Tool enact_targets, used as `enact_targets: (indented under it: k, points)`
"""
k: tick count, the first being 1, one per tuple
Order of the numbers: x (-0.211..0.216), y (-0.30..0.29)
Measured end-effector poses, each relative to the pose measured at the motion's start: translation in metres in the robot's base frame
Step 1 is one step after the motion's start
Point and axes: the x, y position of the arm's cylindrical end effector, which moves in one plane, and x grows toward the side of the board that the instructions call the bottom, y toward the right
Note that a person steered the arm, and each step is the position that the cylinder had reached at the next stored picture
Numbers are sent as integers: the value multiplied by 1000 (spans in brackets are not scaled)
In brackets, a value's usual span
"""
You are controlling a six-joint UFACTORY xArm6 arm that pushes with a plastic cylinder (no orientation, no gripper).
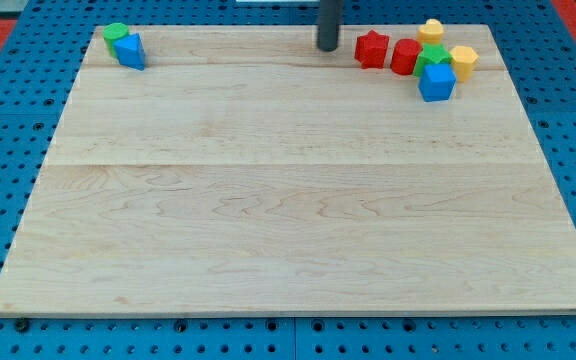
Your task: Push the yellow heart top of the red circle
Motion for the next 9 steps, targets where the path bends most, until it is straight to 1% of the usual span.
enact_targets:
  k: [1,2,3,4,5,6,7,8,9]
  points:
    - [109,44]
    - [150,156]
    - [98,227]
    - [31,218]
    - [19,206]
    - [19,209]
    - [2,210]
    - [-4,203]
    - [-13,222]
